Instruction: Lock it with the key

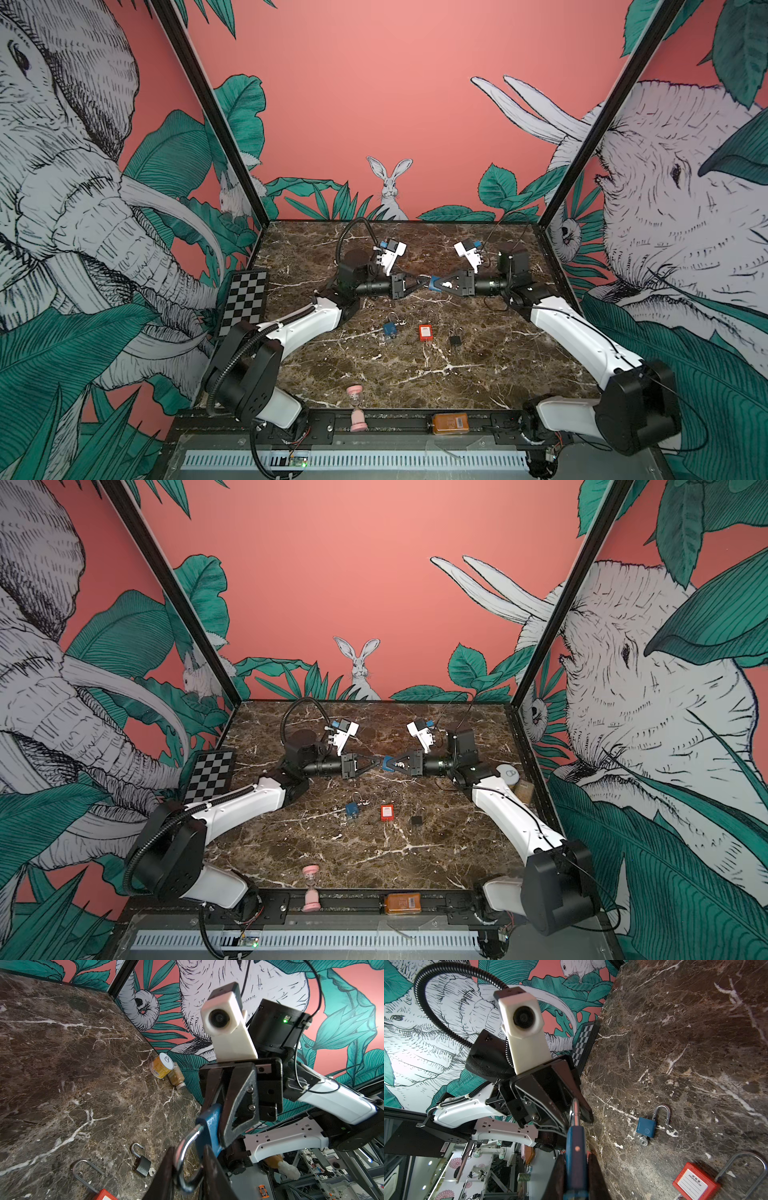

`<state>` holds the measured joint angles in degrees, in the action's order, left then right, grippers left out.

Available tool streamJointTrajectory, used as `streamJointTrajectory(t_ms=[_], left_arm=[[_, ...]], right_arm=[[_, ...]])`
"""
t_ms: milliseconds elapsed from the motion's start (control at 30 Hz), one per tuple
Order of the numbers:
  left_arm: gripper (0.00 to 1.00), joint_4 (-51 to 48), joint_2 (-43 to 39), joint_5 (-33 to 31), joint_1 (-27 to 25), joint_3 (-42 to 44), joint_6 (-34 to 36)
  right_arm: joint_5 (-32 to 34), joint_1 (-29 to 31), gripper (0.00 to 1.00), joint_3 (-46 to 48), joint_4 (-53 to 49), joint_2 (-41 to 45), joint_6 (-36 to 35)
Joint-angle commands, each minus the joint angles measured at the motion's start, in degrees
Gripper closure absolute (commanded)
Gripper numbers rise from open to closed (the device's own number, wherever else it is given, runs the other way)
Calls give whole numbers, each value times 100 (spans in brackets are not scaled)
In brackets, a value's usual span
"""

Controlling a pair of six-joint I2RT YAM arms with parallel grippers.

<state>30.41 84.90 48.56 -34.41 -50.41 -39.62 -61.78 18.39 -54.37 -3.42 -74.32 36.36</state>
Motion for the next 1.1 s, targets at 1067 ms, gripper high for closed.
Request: streamJointTrajectory(t_ms=[1067], left_arm=[[100,820,-474,687,-931,-310,-717]], right_arm=[[-99,7,100,-30,1639,-187,318]])
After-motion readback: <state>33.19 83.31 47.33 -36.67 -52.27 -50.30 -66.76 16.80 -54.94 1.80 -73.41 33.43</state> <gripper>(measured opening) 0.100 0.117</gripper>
